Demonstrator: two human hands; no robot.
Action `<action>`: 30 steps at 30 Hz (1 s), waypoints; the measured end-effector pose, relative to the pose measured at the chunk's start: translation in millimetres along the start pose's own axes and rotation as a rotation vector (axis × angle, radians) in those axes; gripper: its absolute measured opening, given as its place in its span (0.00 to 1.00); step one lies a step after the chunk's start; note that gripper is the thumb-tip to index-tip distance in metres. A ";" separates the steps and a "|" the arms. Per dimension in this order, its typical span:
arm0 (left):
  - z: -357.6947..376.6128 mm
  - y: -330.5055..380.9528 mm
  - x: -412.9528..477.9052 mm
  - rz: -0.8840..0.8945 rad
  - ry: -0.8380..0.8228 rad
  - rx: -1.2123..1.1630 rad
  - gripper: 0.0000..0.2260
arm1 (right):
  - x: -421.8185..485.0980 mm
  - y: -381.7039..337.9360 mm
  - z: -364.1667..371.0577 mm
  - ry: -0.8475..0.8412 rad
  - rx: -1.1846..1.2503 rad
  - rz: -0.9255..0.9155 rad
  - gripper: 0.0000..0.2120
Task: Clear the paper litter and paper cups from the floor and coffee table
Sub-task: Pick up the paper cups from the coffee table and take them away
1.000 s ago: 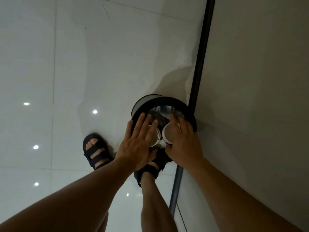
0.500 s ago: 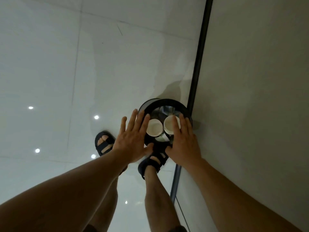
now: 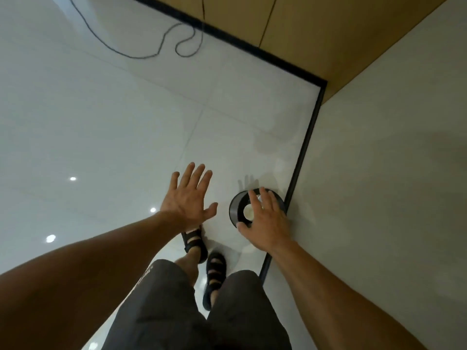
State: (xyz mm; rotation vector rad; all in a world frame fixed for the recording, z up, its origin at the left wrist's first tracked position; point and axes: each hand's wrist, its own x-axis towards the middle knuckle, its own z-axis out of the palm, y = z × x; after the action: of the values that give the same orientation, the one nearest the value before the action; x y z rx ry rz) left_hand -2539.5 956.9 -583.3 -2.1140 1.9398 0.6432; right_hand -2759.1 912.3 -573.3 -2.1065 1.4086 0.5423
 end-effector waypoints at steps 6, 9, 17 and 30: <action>-38.9 -35.7 -127.6 -0.291 0.123 -0.088 0.36 | -58.3 -52.0 -29.9 0.011 -0.127 -0.149 0.43; -39.3 -49.8 -194.8 -0.419 0.146 -0.139 0.36 | -83.7 -86.1 -32.7 0.017 -0.187 -0.231 0.43; -28.1 -106.3 -376.6 -0.795 0.296 -0.286 0.36 | -151.4 -233.9 -13.2 -0.017 -0.403 -0.595 0.43; 59.0 -240.9 -712.9 -1.304 0.491 -0.412 0.35 | -318.1 -563.0 129.4 0.010 -0.662 -1.119 0.42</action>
State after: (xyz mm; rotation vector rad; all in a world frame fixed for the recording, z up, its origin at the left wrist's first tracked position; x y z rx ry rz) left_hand -2344.4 1649.0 -353.8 -3.2858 0.1513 0.2174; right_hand -2359.0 1391.9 -361.9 -2.9348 -0.1563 0.5286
